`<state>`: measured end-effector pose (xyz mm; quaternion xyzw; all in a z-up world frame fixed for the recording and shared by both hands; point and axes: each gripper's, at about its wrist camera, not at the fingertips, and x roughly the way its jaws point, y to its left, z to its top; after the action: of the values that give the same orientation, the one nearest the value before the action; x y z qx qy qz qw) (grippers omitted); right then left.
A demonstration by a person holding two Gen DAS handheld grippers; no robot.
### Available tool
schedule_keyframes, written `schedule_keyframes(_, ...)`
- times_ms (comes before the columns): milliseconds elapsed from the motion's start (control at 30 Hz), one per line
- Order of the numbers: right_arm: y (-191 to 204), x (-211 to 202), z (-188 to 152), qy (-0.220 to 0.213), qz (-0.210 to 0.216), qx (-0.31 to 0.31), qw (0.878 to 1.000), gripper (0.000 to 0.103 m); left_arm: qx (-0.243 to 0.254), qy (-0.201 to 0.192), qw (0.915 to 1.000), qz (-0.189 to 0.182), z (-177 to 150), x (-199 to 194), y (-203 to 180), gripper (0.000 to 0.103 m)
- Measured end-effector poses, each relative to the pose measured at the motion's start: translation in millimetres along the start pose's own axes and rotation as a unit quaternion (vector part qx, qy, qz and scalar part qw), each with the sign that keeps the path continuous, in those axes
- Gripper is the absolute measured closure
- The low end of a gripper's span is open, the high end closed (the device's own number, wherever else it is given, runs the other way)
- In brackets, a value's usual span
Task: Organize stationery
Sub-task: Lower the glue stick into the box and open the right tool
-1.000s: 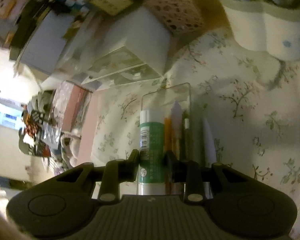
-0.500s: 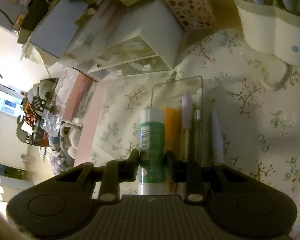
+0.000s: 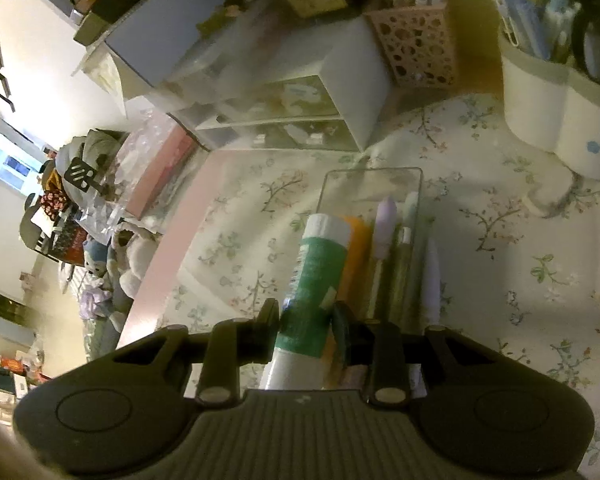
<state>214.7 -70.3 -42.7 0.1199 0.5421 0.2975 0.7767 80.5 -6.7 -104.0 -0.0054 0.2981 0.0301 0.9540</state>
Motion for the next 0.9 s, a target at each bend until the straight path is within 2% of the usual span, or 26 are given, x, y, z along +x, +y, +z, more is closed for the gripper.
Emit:
schedule_keyframes(100,1.0,-1.0,-1.0,0.004,0.017,-0.011,1.0,0.061,-0.001,0.0,1.0,-0.001,-0.2,0.0,0.5,0.031)
schedule_keyframes(200,1.1,-3.8,-0.9,0.001,0.016,-0.016,1.0,0.061,0.002,0.0,1.0,0.0,-0.2,0.4,-0.1,0.031)
schedule_keyframes(300,0.7,-3.3,-0.7,-0.002,0.004,-0.022,1.0,0.061,0.002,0.0,1.0,0.0,-0.3,0.4,-0.7,0.031)
schedule_keyframes(767,-1.3,4.7,-2.2,-0.005,0.005,-0.051,0.999,0.058,0.002,0.0,1.0,-0.001,-0.1,0.5,0.4,0.031)
schedule_keyframes(900,0.2,3.7,-1.8,-0.009,-0.01,-0.069,0.998,0.056,0.003,0.0,1.0,-0.002,0.0,0.6,0.4,0.031)
